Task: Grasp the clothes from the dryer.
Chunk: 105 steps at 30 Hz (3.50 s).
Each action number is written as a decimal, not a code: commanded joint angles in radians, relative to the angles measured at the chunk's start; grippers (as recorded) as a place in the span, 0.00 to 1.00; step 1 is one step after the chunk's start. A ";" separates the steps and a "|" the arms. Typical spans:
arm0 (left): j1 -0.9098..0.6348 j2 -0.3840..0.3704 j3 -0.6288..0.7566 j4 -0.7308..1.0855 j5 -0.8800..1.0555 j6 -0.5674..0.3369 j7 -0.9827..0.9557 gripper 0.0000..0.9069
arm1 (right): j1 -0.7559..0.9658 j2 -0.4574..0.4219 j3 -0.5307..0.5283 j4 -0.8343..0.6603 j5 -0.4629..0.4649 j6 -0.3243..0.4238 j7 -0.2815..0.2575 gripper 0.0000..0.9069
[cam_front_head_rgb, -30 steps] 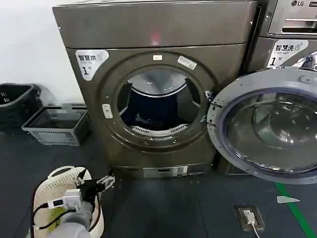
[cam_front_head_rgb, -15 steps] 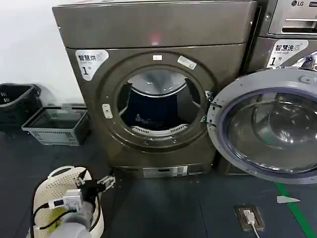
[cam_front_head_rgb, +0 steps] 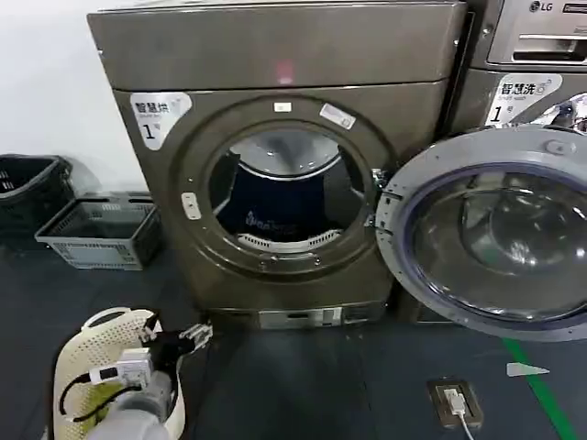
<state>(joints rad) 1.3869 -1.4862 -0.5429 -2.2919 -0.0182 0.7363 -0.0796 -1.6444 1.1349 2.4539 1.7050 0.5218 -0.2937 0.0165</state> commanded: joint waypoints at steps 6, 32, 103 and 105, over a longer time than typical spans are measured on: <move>0.003 0.000 0.000 0.001 0.004 0.049 0.001 1.00 | 0.002 0.002 -0.005 -0.001 0.004 0.003 0.012 1.00; 0.008 -0.004 0.003 0.006 0.008 0.049 0.014 1.00 | 0.001 0.004 0.001 -0.005 0.007 0.002 0.021 1.00; 0.011 0.002 0.011 -0.003 0.021 0.049 0.028 1.00 | -0.008 0.027 -0.005 -0.006 0.082 0.112 0.054 1.00; 0.010 0.001 0.011 -0.002 0.021 0.049 0.028 1.00 | -0.007 0.028 -0.006 -0.005 0.082 0.115 0.054 1.00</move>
<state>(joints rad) 1.3973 -1.4848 -0.5317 -2.2952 0.0024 0.7363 -0.0510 -1.6526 1.1616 2.4477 1.6982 0.5982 -0.1850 0.0680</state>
